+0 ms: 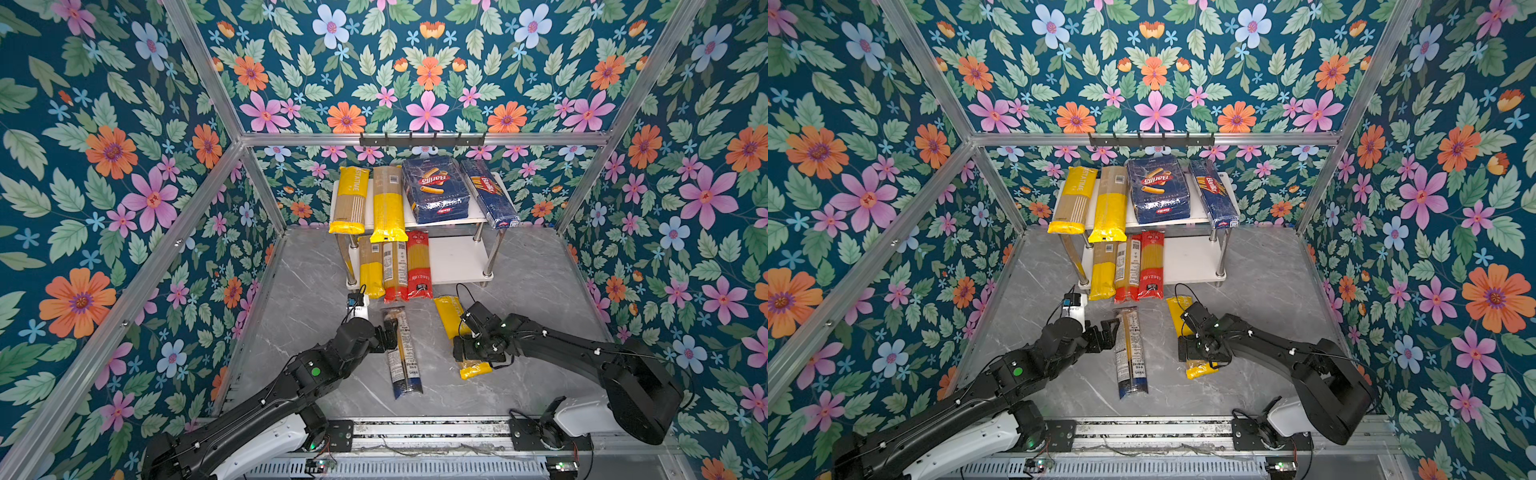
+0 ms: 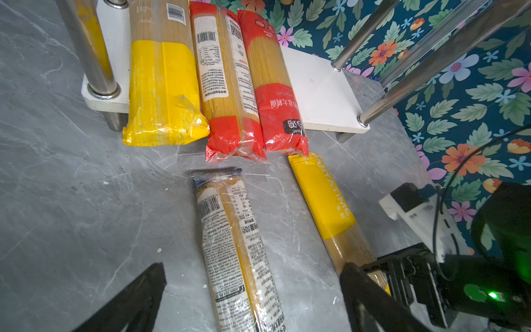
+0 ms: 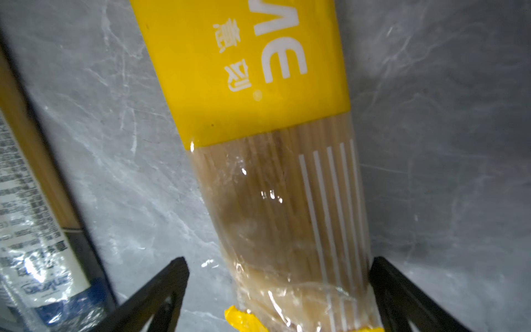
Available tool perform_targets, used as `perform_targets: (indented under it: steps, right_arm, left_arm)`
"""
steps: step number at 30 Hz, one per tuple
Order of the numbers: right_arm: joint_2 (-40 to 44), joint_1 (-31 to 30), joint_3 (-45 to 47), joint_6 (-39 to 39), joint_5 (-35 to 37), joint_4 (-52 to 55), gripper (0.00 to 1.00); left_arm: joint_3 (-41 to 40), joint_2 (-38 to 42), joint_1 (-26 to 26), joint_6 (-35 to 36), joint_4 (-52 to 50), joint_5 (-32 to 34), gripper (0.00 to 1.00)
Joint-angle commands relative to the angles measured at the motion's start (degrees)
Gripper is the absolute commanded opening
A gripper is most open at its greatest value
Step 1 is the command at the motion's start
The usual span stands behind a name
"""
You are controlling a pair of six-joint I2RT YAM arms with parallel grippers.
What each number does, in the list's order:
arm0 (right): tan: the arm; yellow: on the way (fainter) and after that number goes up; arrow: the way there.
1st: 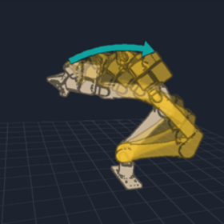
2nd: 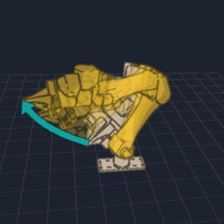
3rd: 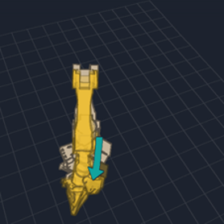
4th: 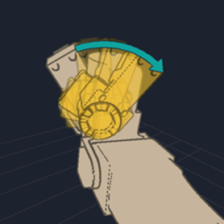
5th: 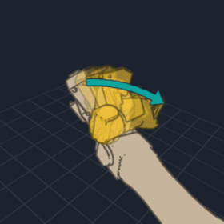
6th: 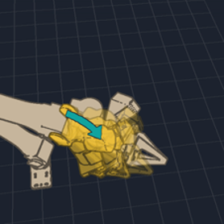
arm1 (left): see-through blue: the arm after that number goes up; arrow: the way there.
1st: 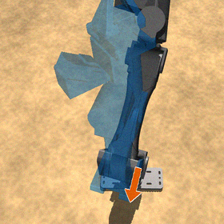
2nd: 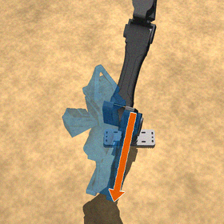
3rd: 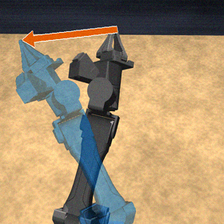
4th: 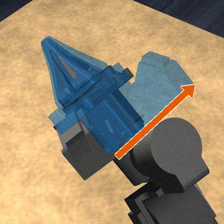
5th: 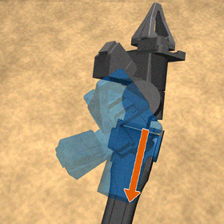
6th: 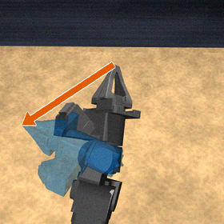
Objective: Arrange pasta packages on shelves
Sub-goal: Pick up the pasta bag from the center of the table.
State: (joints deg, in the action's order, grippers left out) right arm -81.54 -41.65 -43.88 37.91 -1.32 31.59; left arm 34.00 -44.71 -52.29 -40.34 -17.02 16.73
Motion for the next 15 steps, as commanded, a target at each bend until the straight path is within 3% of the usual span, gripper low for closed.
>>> perform_targets:
  steps: [1, 9, 12, 15]
  right_arm:
    - [-1.7, -1.1, -1.4, 0.7, 2.4, 2.3, 0.99]
    - [-7.9, -2.6, -3.4, 1.8, 4.9, 4.0, 0.99]
    - [-10.3, -2.9, -4.3, 2.8, 7.2, 5.8, 0.95]
    - [-11.7, -3.0, -4.6, 3.6, 8.1, 6.6, 0.84]
  left_arm:
    - [0.2, 0.4, 0.0, 0.1, -0.8, 1.2, 0.98]
    - [-0.1, 1.0, 0.0, 0.1, -1.7, 1.6, 0.98]
    - [-0.2, 1.5, 0.0, 0.0, -2.1, 2.0, 0.98]
    - [-0.1, 1.9, 0.0, 0.0, -2.7, 2.4, 0.98]
